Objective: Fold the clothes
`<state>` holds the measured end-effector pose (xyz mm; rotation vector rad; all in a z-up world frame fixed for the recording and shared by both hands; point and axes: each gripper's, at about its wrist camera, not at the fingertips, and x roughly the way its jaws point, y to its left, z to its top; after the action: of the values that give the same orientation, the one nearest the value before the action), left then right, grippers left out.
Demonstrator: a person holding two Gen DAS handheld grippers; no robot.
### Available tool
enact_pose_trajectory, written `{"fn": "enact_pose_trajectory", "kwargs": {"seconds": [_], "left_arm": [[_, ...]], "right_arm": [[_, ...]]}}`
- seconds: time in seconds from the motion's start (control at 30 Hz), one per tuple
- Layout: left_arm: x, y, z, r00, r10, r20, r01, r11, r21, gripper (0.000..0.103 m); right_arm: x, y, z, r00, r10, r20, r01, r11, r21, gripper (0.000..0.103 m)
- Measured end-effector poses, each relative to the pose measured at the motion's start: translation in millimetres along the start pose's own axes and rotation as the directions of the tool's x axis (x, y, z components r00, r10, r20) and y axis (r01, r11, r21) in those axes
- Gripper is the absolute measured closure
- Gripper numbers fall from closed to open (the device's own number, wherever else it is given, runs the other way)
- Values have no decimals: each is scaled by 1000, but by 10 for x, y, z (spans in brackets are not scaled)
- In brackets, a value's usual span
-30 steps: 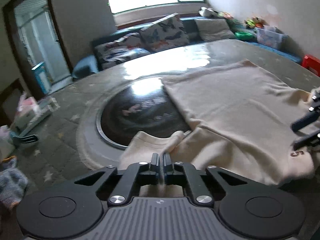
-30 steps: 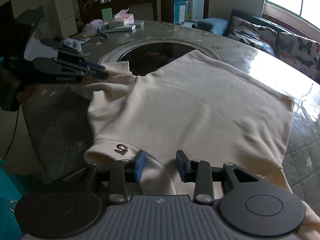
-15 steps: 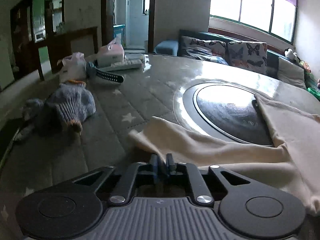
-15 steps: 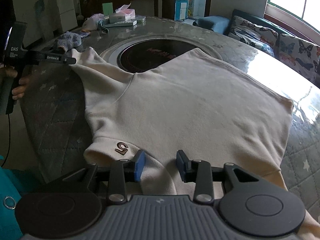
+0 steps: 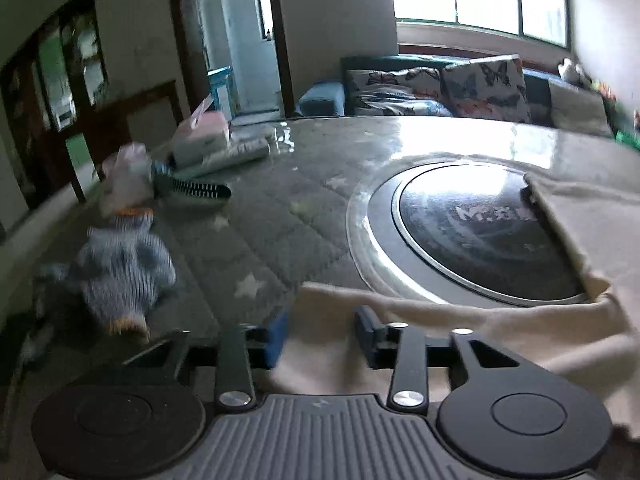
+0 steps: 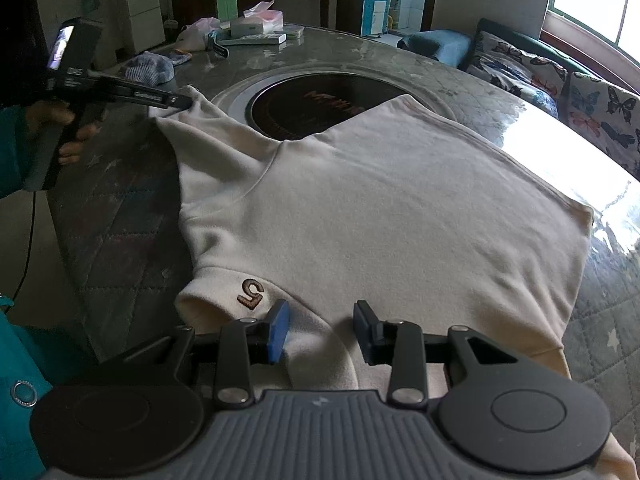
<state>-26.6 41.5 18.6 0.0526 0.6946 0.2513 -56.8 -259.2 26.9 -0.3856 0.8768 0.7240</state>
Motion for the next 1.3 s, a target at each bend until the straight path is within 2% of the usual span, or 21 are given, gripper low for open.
{"fn": "enact_pose_trajectory", "kwargs": {"seconds": [0.13,0.3,0.43,0.7,0.87,0.93,1.0,1.07,1.17,1.3], "left_arm": [[159,-4,108,999,32,8,-33,998,47,75],[297,-158,177,996,75,42,-81,981,176,75],[343,-177,195,996,78,51,-87,976,199,74],[-5,-372,277,994,24,110,-49,972,229,70],[-242,-505,332,989,-13,149,-25,968,250,66],[-401,-644,346,983,-66,173,18,964,265,62],[-549,-810,359,972,-166,168,117,957,266,62],[-648,-1026,359,953,-269,143,222,935,278,62],[-708,-1389,318,912,-402,89,357,880,314,62],[-704,-1853,233,850,-526,25,486,802,347,62]], "right_arm": [[2,-4,-2,1000,1,-2,-1,1000,1,67],[5,-22,-11,1000,6,0,-6,1000,8,65],[8,-26,-15,1000,9,1,-9,1000,7,65],[-29,3,-36,1000,13,12,-13,1000,-6,65],[-172,-32,-90,999,20,49,-22,999,33,62],[-223,-41,-133,999,24,47,-26,999,41,59],[-231,-40,-198,999,32,33,-34,998,56,60],[-259,-18,-262,999,39,35,-41,997,68,60],[-381,-12,-340,996,45,74,-52,993,103,61],[-623,-142,-492,991,-35,126,9,979,204,61]]}}
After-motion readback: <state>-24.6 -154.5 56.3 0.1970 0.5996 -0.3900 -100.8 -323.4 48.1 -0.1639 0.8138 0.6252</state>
